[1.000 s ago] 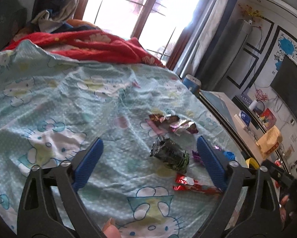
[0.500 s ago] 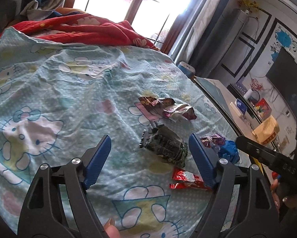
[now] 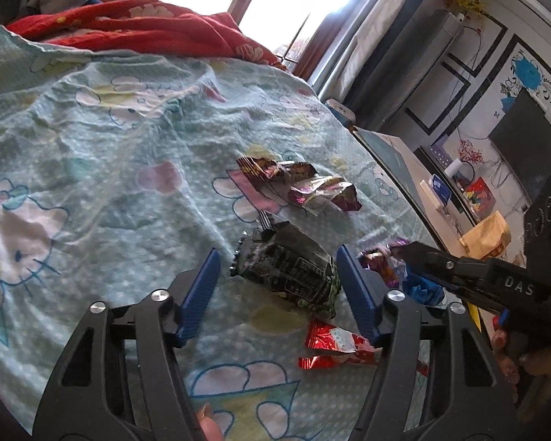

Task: Collect trash
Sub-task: 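Grasp the dark green snack bag with the left tool while the right tool grasps the purple wrapper, then carry the green bag and purple wrapper over to the yellow bin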

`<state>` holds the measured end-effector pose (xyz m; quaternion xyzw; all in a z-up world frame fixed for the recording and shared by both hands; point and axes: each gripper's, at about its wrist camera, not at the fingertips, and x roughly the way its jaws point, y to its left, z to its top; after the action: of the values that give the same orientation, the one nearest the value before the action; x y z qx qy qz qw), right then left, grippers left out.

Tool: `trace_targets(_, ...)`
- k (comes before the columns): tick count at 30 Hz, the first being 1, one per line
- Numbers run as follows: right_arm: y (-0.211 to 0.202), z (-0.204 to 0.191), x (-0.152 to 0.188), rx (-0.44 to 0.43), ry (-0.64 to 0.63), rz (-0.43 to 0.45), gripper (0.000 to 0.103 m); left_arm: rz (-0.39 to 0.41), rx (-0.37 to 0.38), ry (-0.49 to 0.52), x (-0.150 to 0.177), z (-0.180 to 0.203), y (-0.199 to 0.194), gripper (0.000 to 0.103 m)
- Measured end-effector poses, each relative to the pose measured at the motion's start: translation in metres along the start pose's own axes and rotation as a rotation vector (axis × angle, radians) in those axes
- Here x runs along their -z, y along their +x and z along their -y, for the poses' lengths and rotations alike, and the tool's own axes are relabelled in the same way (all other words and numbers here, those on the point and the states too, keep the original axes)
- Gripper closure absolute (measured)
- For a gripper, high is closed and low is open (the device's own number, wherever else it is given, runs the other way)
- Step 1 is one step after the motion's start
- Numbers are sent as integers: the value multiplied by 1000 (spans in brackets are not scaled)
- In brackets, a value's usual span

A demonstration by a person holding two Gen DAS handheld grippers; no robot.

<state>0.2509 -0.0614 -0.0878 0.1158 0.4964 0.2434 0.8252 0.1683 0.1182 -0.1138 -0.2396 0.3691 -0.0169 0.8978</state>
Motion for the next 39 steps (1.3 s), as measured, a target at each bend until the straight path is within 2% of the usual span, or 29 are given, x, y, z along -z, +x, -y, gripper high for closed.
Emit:
trace_targets(3,5,1,2,-14,16,-10,94,-7,-2,-3,0,1,4,52)
trace_targets(5,7,0,4,-6,6,0,102,-12,1,-9,-1,1,6,58)
trace_targets(7,7,-1,6,1,-12,12,102,-14,4,-22,0,-2,6,67)
trace_targets(9,5,-2,8,-5,-18,27,102,-12,15,-39,0,-6,5,72)
trace_targets(12,1,-3,9,0,-37,50,102,-12,28,-60,1,-11,5,88)
trace_targets(17,-7,-10,12,5,-90,76,102,0,78,-77,0,-15,0,91)
trace_targets(20,-13,-10,15,15,-76,72,102,21,101,-65,0,-13,-8,93)
trace_targets(21,-15,-9,15,15,-65,75,100,31,107,-57,-1,-12,-12,94)
trace_targets(25,-21,0,11,25,-6,93,84,56,114,-30,-3,-6,-23,97)
trace_targets(33,5,18,-2,8,182,-16,83,97,116,31,-6,10,-39,98)
trace_targets(35,11,23,-4,-11,229,-21,86,103,119,43,-7,13,-40,98)
trace_targets(36,11,23,-4,-15,231,-15,93,106,119,50,-8,15,-41,98)
trace_targets(38,10,20,-5,-11,206,7,95,110,122,56,-7,17,-43,98)
trace_targets(39,9,18,-4,-9,184,13,102,112,124,57,-8,17,-43,98)
